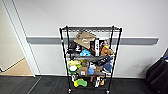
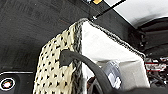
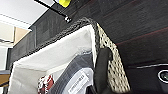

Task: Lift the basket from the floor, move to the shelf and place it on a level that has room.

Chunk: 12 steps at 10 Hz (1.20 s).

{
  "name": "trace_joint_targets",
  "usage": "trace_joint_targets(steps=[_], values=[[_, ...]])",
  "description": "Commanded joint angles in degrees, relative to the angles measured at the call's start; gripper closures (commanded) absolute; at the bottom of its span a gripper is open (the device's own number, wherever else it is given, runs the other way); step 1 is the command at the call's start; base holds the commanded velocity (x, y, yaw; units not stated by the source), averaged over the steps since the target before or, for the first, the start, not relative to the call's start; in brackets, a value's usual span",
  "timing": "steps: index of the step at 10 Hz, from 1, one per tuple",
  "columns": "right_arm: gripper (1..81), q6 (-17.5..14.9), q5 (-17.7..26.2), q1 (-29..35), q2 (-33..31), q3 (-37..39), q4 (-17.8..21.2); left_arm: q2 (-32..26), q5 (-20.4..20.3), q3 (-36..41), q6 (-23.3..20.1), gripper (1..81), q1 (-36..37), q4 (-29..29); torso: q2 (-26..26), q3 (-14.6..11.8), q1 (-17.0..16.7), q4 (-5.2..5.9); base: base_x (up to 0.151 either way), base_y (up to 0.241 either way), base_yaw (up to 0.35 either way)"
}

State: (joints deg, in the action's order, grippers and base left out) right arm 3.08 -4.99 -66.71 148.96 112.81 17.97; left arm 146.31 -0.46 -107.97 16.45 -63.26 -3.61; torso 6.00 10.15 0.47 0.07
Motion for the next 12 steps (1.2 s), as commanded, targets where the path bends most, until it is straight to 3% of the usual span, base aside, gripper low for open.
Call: trace_joint_targets(steps=[1, 12], values=[[81.1, 0.43, 1.56, 5.39, -0.92, -1.47, -0.30, -1.20, 0.81, 2.06, -0.19, 81.1, 5.64, 0.62, 0.00, 0.00, 0.00, 0.00, 0.109, 0.000, 0.000], [81.1, 0.34, 1.56, 5.39, -0.65, -1.47, -0.39, -1.19, 0.90, 1.89, -0.19, 81.1, 5.64, 0.71, 0.00, 0.00, 0.00, 0.00, 0.114, 0.000, 0.000]])
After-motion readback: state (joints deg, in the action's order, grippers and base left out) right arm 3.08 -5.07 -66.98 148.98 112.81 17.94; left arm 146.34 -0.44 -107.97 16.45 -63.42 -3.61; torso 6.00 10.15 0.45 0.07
